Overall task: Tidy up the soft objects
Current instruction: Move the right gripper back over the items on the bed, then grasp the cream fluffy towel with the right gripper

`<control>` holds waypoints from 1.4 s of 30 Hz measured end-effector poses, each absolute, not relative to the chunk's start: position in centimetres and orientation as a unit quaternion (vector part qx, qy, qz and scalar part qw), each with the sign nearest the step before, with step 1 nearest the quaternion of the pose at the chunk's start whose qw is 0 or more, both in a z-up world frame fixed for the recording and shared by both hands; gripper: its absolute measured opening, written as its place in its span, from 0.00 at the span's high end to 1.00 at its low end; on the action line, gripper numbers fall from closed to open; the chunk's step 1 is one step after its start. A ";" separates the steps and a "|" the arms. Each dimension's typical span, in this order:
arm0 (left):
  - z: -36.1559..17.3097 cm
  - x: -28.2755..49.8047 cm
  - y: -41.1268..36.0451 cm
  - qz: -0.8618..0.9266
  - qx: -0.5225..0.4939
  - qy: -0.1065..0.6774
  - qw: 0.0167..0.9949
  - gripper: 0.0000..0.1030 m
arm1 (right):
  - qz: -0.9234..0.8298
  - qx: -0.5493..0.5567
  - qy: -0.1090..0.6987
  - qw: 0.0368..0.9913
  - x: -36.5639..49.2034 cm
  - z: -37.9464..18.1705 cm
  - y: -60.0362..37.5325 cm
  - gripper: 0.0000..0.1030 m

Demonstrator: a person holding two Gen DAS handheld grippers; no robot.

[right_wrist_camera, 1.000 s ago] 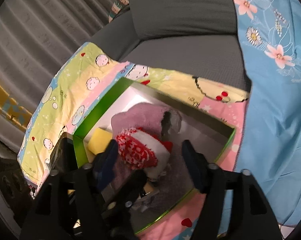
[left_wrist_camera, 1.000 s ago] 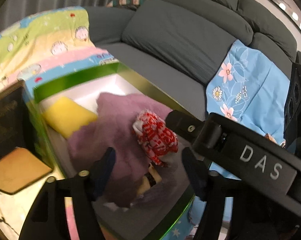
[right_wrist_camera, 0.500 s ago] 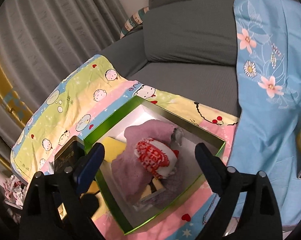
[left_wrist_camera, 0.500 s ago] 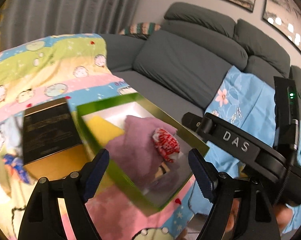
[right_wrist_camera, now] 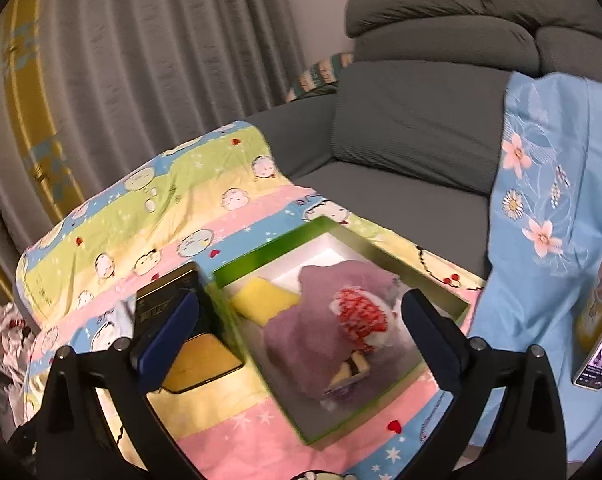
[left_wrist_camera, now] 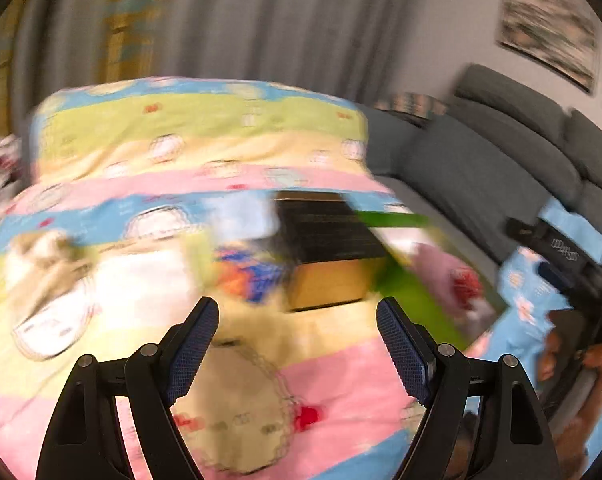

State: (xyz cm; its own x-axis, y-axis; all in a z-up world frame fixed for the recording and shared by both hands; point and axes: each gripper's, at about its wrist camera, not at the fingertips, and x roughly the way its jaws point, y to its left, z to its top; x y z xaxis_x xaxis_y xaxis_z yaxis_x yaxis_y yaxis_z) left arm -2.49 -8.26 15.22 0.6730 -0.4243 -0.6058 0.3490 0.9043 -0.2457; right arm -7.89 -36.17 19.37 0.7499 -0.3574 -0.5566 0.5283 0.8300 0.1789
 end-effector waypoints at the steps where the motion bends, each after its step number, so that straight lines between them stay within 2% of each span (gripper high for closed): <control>1: 14.9 -2.5 -6.9 -0.196 -0.058 0.346 0.916 0.21 | -0.236 0.160 0.260 0.922 -7.8 19.4 -35.7 0.01; 7: 10.0 -2.3 4.0 -0.071 -0.091 0.365 0.924 0.21 | -0.206 0.109 0.264 0.936 -6.5 19.6 -30.8 0.01; 11: 6.4 -3.6 10.0 0.059 -0.165 0.323 0.930 0.21 | -0.150 0.080 0.268 0.948 -5.0 18.6 -26.5 0.01; 16: 5.5 -2.8 13.6 0.106 -0.184 0.355 0.910 0.21 | -0.010 0.080 0.303 0.950 -2.7 15.9 -20.7 0.01; 21: 5.9 -3.4 16.7 0.121 -0.209 0.358 0.902 0.21 | 0.128 0.111 0.376 0.911 0.6 13.5 -14.2 0.01; 25: 5.5 -3.2 18.9 0.143 -0.231 0.378 0.885 0.21 | 0.198 0.074 0.412 0.886 4.8 13.0 -6.0 0.01; 29: 5.7 -3.7 21.1 0.157 -0.249 0.376 0.879 0.21 | 0.207 0.045 0.430 0.878 9.5 11.8 1.2 0.01; 33: 5.8 -4.2 22.9 0.161 -0.271 0.373 0.873 0.21 | 0.145 0.021 0.445 0.884 14.4 8.8 6.7 0.01; 38: 5.9 -4.4 24.0 0.149 -0.292 0.373 0.868 0.21 | 0.081 0.002 0.511 0.856 18.8 3.8 10.0 0.01; 42: 6.0 -4.4 24.4 0.136 -0.299 0.371 0.868 0.21 | 0.072 -0.046 0.500 0.862 18.9 1.5 10.9 0.02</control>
